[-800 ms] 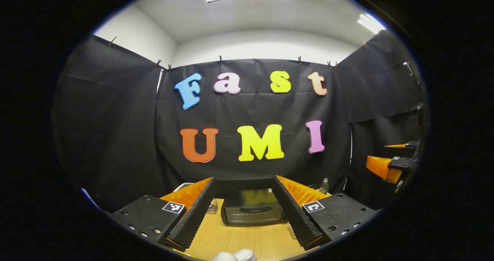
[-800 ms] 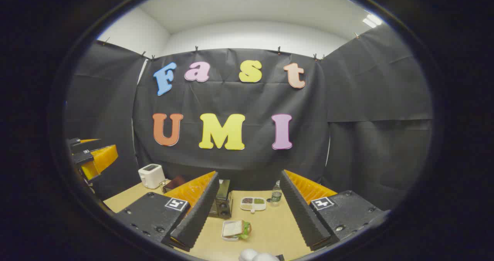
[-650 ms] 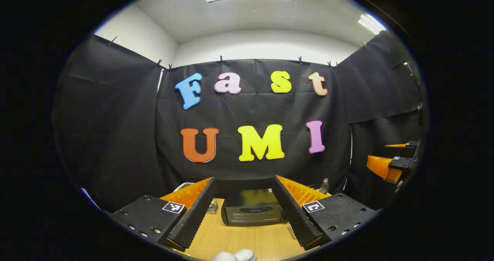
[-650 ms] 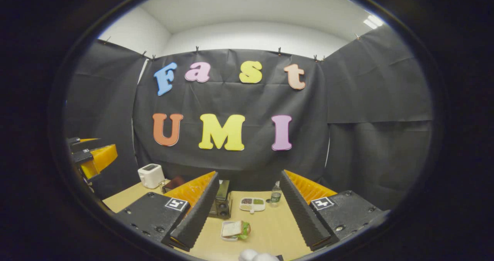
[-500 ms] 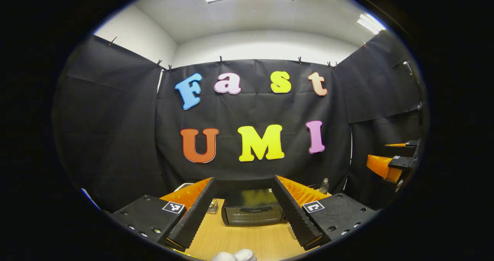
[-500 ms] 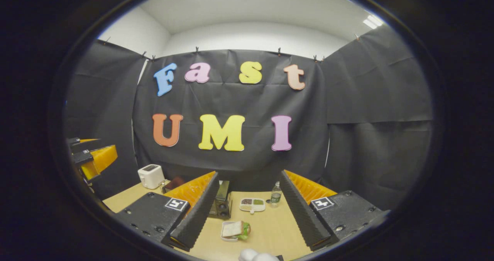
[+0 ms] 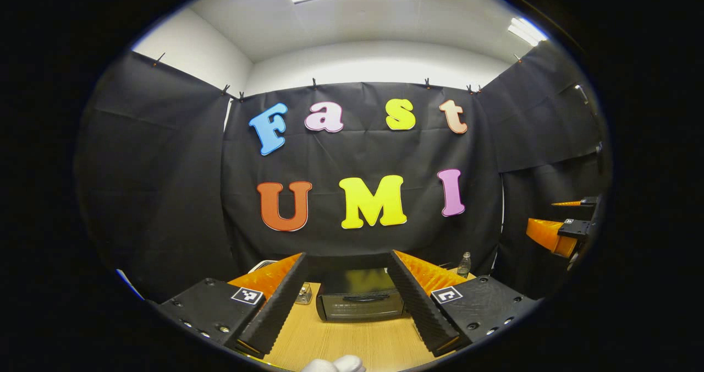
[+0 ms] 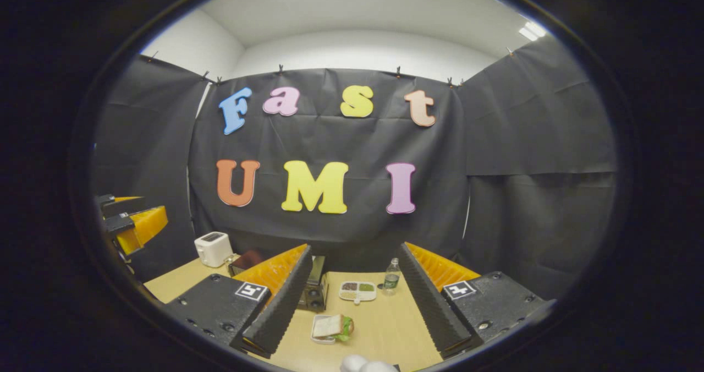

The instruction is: Open the electric oven with the left hand, put the food in, and close the electric oven.

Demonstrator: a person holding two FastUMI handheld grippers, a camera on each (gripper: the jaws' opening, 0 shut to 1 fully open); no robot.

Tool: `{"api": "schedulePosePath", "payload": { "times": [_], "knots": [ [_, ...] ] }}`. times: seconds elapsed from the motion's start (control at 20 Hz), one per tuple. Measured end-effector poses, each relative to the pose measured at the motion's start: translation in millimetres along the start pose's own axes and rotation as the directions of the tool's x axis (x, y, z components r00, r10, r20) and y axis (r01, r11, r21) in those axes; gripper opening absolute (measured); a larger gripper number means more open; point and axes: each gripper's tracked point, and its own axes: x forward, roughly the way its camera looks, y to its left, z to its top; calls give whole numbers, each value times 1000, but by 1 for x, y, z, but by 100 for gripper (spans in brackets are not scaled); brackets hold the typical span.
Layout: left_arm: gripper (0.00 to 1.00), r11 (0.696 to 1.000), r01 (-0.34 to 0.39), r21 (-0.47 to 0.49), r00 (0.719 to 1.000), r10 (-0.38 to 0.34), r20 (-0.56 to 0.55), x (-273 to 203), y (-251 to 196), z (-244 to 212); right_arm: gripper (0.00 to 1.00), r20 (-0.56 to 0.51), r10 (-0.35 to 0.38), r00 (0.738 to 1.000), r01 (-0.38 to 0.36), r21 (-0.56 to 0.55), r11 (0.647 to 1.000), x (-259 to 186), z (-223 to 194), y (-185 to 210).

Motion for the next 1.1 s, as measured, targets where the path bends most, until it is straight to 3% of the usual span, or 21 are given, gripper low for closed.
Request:
{"api": "schedulePosePath", "payload": {
  "times": [0.4, 0.8, 0.85, 1.1],
  "knots": [
    [95, 1000, 4, -18, 999, -5, -38, 62, -24, -62, 97, 32, 14, 999, -14, 9, 1000, 38, 1, -27],
    [95, 998, 20, -65, 991, -28, -129, 159, -47, -165, 97, 14, 28, 1000, -27, -30, 999, 89, -12, -50],
    [92, 998, 18, -68, 989, -27, -143, 170, -49, -177, 97, 10, 27, 1000, -26, -37, 999, 95, -15, -52],
    [95, 999, 20, -44, 972, -30, -234, 225, -59, -246, 97, -64, 3, 998, -8, -76, 997, 119, -42, -71]
  ]
}}
